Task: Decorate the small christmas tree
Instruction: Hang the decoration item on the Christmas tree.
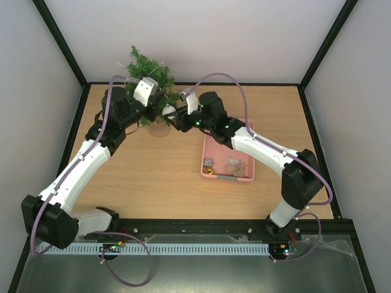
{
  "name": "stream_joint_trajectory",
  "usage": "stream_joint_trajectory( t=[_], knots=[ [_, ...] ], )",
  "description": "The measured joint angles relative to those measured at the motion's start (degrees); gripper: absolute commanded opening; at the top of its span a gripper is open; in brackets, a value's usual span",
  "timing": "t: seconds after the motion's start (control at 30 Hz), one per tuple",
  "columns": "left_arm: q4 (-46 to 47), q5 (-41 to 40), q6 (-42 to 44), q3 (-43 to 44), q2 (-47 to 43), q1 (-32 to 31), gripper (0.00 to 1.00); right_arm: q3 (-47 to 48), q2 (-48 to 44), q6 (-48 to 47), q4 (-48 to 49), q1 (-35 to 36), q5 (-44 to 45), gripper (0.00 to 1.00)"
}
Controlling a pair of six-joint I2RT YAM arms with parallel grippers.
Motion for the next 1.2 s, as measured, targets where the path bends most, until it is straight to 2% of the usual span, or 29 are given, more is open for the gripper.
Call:
stream_joint_trajectory(
  t=[0.63,1.2],
  knots=[
    [-2.45,-3.15,-1.29,-3.48,-3.04,-3.26,0.02,-4.98,-1.66,-2.19,-0.81,0.0,1.25,0.45],
    [-2.36,-5.66,-0.17,-3.45,1.27,-3.26,0.02,-4.74,-1.44,-4.11,-0.9,-0.46,2.73,0.45]
  ],
)
